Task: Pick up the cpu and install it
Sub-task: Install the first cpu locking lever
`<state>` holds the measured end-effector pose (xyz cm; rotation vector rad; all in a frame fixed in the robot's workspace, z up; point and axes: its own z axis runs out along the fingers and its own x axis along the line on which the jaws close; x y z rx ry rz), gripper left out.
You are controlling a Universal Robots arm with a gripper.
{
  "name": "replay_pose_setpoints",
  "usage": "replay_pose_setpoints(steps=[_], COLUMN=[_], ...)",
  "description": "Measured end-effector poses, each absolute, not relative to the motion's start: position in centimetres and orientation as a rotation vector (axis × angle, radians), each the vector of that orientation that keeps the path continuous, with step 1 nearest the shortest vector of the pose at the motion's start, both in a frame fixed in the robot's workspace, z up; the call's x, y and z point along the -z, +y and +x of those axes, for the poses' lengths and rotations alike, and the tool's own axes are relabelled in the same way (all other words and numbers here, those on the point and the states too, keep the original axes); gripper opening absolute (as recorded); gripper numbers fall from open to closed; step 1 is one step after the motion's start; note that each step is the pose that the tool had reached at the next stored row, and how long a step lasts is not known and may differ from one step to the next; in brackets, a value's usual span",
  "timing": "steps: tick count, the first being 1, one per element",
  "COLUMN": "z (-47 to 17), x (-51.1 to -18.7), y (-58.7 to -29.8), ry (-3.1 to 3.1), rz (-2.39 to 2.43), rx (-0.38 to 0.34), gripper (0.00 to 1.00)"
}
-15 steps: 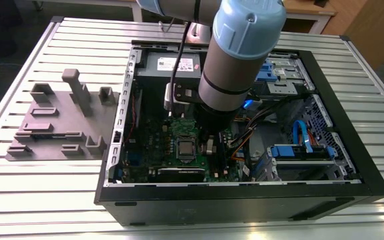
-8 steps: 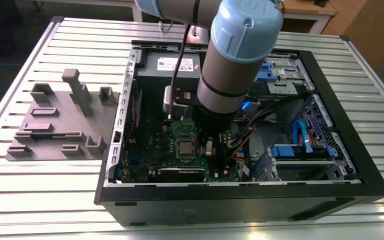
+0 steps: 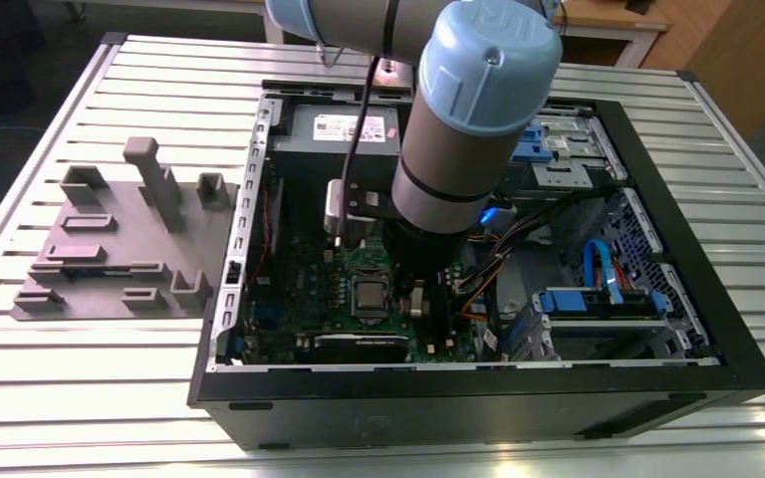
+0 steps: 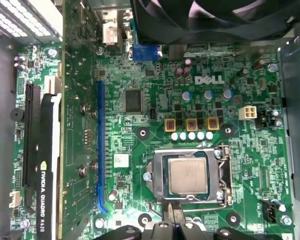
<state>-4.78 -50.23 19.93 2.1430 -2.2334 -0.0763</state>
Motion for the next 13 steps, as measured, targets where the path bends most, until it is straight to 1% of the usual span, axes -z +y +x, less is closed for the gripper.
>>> replay_pose_setpoints(steps=[13], z=[-4.81], x=[-19.49], y=[-50.55], ry=[-2.225], rz=[2.152], rx=[0.076], gripper=[0.10])
